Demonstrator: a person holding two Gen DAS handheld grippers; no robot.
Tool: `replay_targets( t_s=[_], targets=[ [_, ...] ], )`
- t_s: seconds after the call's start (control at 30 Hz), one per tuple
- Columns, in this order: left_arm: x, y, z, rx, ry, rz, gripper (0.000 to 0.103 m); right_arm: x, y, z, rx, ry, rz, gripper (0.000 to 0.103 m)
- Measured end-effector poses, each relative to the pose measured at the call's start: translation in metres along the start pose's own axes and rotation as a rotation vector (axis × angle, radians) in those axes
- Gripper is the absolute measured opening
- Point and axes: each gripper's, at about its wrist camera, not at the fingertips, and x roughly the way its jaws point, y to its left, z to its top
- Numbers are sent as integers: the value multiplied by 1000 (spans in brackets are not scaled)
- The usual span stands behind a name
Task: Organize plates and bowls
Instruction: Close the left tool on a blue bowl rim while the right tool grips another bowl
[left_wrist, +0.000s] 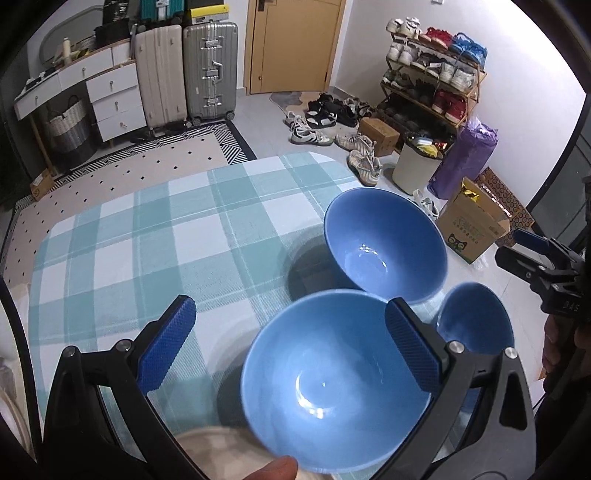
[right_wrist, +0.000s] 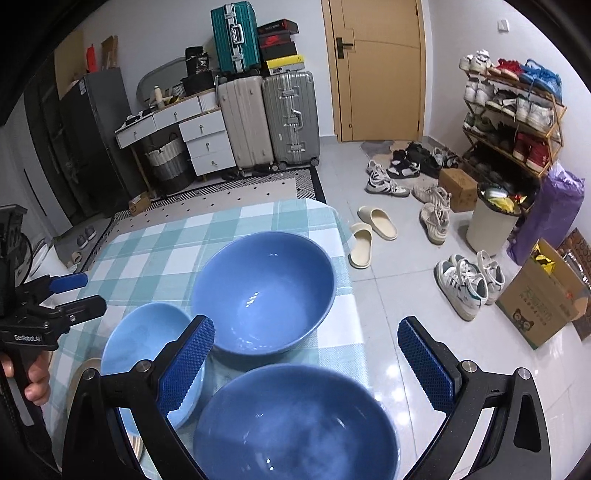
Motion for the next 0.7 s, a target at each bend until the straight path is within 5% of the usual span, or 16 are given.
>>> replay_targets(
  t_s=[0.3, 0.53, 0.7],
  targets=[
    [65, -7, 30, 7, 80, 2, 101, 40, -20, 15, 35, 64, -5, 101],
    [104, -18, 40, 26, 130, -26, 88, 69, -28, 22, 45, 99, 7, 101],
    [125, -23, 40, 23, 167, -44, 72, 89, -29, 21, 43, 142, 8, 80]
  ],
)
